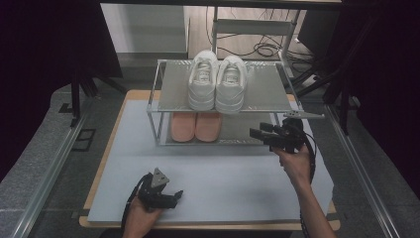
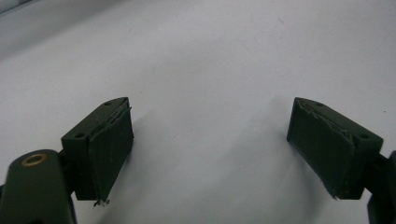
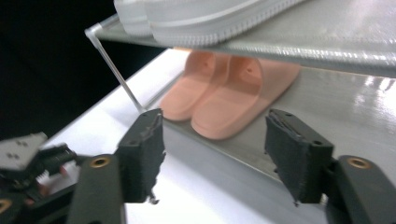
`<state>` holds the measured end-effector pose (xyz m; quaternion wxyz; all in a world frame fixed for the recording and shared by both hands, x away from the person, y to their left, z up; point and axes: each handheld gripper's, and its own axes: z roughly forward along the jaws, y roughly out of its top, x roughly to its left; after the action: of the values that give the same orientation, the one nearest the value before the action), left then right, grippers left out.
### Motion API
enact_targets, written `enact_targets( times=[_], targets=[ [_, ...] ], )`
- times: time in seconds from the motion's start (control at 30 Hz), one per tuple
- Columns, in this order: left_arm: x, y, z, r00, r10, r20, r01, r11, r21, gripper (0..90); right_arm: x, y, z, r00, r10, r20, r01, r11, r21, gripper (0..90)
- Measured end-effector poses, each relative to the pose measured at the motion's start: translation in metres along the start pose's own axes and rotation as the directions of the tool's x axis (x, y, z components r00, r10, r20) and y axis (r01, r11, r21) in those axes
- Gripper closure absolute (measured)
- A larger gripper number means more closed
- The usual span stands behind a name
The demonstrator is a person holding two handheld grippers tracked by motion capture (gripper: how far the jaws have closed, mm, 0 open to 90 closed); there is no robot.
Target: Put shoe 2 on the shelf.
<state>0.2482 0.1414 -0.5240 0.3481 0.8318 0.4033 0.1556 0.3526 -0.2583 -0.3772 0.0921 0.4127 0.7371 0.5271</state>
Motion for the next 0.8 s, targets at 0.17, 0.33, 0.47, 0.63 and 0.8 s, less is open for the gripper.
enact_targets(
  times=[0.17, 0.33, 0.47, 0.63, 0.8],
  targets=[
    [0.000, 0.000, 0.000, 1.0000, -0.001, 0.000, 0.001, 1.0000, -0.001, 14.6, 0.001, -0.012, -0.006, 0.9951, -0.086, 0.050, 0.084, 0.996, 0.025, 29.0],
    [0.000, 0.000, 0.000, 1.0000, -0.004, 0.000, 0.004, 1.0000, -0.003, 14.6, -0.002, -0.023, -0.012, 0.9885, -0.135, 0.069, 0.131, 0.990, 0.050, 22.7],
    [0.000, 0.000, 0.000, 1.0000, -0.004, -0.001, 0.004, 1.0000, -0.004, 14.5, -0.003, -0.031, -0.018, 0.9779, -0.186, 0.096, 0.178, 0.980, 0.085, 18.5],
    [0.000, 0.000, 0.000, 1.0000, 0.001, 0.000, -0.001, 1.0000, 0.000, 14.6, -0.004, -0.043, -0.027, 0.9658, -0.233, 0.115, 0.220, 0.969, 0.115, 14.5],
    [0.000, 0.000, 0.000, 1.0000, -0.003, 0.000, 0.003, 1.0000, -0.004, 14.6, -0.005, -0.056, -0.037, 0.9579, -0.254, 0.134, 0.234, 0.961, 0.145, 11.9]
  ],
)
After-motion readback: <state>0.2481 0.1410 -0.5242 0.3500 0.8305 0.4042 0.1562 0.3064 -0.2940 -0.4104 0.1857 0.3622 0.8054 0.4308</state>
